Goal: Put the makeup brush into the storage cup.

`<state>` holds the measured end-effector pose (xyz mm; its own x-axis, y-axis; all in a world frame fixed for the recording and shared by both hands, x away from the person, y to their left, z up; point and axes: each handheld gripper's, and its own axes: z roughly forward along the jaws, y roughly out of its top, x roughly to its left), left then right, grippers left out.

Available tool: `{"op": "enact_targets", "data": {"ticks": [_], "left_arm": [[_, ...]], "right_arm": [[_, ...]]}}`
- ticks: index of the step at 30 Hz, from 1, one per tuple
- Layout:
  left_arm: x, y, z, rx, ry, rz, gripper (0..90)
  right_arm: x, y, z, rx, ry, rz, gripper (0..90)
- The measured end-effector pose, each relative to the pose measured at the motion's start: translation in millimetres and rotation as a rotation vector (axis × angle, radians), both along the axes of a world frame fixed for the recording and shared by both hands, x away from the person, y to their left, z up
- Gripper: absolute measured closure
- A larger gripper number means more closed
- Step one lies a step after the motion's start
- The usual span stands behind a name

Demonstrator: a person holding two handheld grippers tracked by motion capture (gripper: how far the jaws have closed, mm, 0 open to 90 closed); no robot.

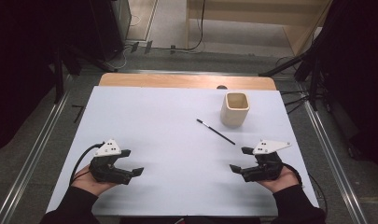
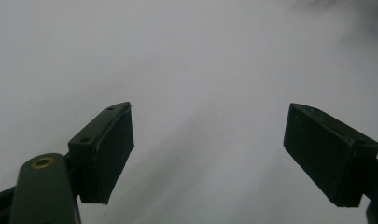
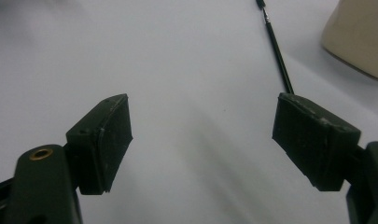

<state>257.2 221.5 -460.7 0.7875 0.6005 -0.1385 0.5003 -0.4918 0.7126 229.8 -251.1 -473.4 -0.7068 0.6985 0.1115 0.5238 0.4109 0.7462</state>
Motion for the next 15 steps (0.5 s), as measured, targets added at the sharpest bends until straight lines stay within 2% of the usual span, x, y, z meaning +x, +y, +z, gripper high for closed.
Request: {"op": "enact_targets", "data": {"ticks": [4,9,15], "left_arm": [[-0.1,0.1,-0.5,-0.003,-0.002,-0.004,16.6],[0.9,0.9,-1.1,-0.006,0.005,-0.003,16.6],[0.8,0.7,-1.1,-0.004,0.007,-0.004,16.6]], "right_arm": [[2.2,-0.7,-1.0,0.005,-0.002,-0.004,20.7],[7.4,-3.0,-1.3,0.015,-0.012,-0.045,21.3],[12.4,-1.6,-2.3,0.015,-0.021,-0.049,20.6]]}}
